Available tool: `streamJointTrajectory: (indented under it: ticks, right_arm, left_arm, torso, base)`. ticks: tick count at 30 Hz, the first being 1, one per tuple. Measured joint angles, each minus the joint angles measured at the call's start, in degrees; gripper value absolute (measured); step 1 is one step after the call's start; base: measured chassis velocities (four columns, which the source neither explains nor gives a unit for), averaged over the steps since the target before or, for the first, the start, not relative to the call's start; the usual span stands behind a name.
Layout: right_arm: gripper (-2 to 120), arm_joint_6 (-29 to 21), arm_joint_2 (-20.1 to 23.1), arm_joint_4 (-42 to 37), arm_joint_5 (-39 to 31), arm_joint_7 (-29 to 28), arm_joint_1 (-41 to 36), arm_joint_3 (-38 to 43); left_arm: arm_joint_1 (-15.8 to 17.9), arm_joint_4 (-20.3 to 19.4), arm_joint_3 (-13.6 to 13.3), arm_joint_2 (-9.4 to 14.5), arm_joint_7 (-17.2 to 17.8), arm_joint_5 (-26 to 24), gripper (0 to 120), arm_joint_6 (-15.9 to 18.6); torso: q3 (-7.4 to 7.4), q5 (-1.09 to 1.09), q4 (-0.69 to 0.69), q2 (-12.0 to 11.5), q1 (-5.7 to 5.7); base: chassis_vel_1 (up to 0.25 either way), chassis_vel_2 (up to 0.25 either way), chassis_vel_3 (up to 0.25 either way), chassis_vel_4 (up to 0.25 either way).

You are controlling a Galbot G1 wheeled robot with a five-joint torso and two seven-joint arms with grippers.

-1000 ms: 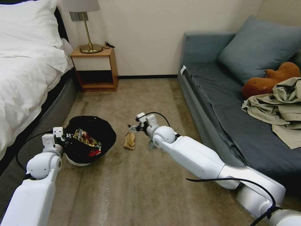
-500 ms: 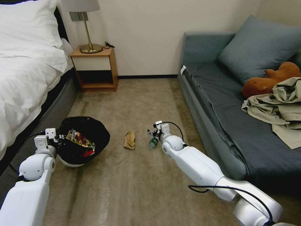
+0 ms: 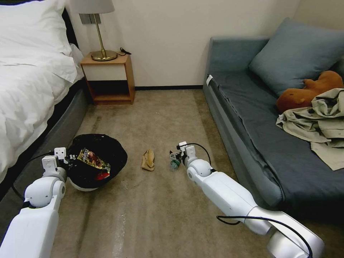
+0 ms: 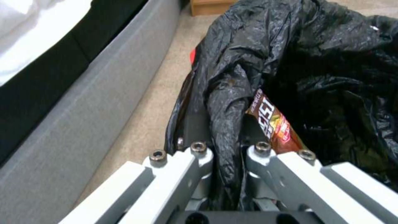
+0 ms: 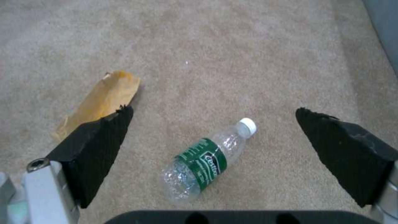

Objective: Pick up the trash bin, then pick up the garbage on the floor and place it into the trash bin.

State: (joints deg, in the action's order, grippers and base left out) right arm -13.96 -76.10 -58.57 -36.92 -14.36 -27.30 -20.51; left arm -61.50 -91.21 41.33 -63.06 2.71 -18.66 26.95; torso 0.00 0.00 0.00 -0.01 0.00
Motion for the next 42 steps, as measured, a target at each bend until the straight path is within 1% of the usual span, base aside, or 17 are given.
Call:
streamJointTrajectory:
  ticks: [8, 25, 33, 42]
  right_arm:
    - [100, 0.87, -0.07, 0.97, 0.39, 0.81, -0.12, -0.40]
    - [100, 2.01, -0.24, 2.72, 0.74, 2.12, 0.08, -1.46]
    - [100, 2.37, -0.26, 3.36, 1.21, 2.51, 0.04, -1.74]
    - [100, 2.71, -0.37, 4.09, 1.62, 2.91, 0.00, -1.91]
  left_arm:
    - [0.96, 0.40, -0.13, 0.40, 0.03, 0.05, 4, 0.25]
    - [2.39, 2.34, -0.16, -0.09, 0.06, 0.65, 4, 0.02]
    - [3.37, 3.08, -0.74, -0.30, 0.06, 0.95, 4, -0.05]
    - [4.25, 4.03, -1.61, -0.25, 0.07, 1.09, 4, -0.26]
  torso:
    - [0.00, 0.00, 0.00, 0.00, 0.00]
    - [0.00, 0.00, 0.01, 0.00, 0.00]
    - [0.00, 0.00, -0.02, 0.01, 0.00]
    - [0.00, 0.00, 0.01, 0.01, 0.00]
  base:
    - [-0.078, 0.082, 0.088, -0.083]
    - [-0.110, 0.110, 0.110, -0.106]
    - [-0.122, 0.096, 0.106, -0.105]
    - [-0.100, 0.116, 0.102, -0.102]
